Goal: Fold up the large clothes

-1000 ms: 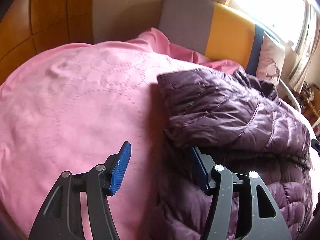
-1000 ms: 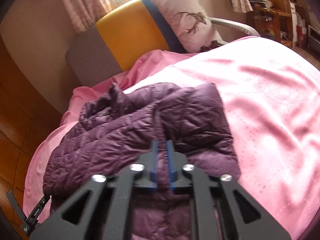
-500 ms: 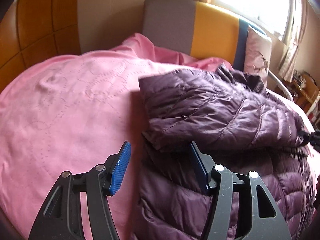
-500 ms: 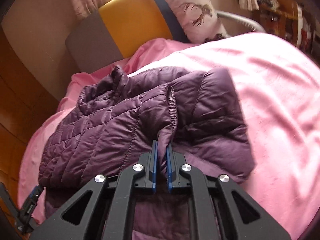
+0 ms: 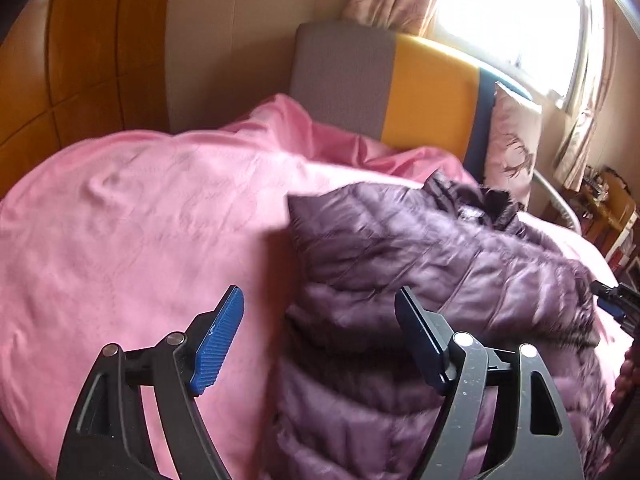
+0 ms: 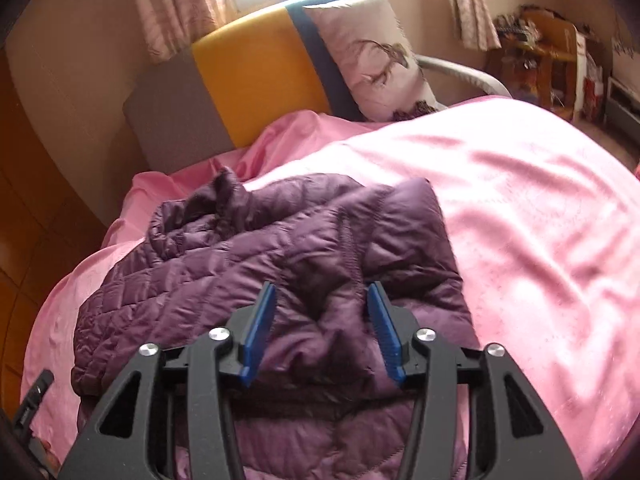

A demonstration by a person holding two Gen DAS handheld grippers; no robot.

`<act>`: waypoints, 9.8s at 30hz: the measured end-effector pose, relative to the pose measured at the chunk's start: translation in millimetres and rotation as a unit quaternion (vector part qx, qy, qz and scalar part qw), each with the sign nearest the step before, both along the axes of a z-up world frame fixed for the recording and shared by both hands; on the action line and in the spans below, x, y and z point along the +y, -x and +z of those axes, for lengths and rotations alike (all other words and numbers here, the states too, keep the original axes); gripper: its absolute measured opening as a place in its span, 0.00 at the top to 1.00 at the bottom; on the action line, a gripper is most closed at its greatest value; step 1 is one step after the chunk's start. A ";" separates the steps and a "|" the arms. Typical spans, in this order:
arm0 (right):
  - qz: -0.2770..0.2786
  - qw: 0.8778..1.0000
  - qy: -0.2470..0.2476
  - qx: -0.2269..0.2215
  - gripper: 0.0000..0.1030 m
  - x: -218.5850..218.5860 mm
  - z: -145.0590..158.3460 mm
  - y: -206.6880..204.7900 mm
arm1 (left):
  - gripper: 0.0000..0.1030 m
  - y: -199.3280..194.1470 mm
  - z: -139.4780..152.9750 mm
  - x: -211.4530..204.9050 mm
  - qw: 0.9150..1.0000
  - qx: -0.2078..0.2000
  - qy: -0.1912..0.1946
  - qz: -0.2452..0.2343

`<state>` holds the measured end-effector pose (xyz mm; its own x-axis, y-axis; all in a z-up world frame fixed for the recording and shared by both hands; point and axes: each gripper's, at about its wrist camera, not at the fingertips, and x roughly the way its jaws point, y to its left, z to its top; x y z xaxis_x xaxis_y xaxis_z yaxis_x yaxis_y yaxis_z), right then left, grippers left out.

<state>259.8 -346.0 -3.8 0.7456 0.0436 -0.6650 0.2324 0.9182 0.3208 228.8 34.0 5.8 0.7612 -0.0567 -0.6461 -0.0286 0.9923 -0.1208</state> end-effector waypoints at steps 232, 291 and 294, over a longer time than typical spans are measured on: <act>0.157 0.984 0.079 0.013 0.86 8.8 24.1 150.9 | 0.98 127.6 -15.4 59.2 0.981 0.034 0.107 -0.160; -0.032 0.991 0.115 0.053 0.38 -24.3 -7.9 -19.0 | 0.55 -46.5 -16.0 17.1 0.999 0.023 0.007 0.035; -0.023 0.992 0.124 0.017 0.29 0.3 16.0 3.5 | 0.55 -22.0 5.6 -2.7 1.000 -0.007 0.025 0.012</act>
<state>256.4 -345.7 12.2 0.7205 -0.1573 -0.6753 0.2817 0.9563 0.0779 250.8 31.3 11.4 0.7722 -0.0714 -0.6314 -0.0492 0.9840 -0.1714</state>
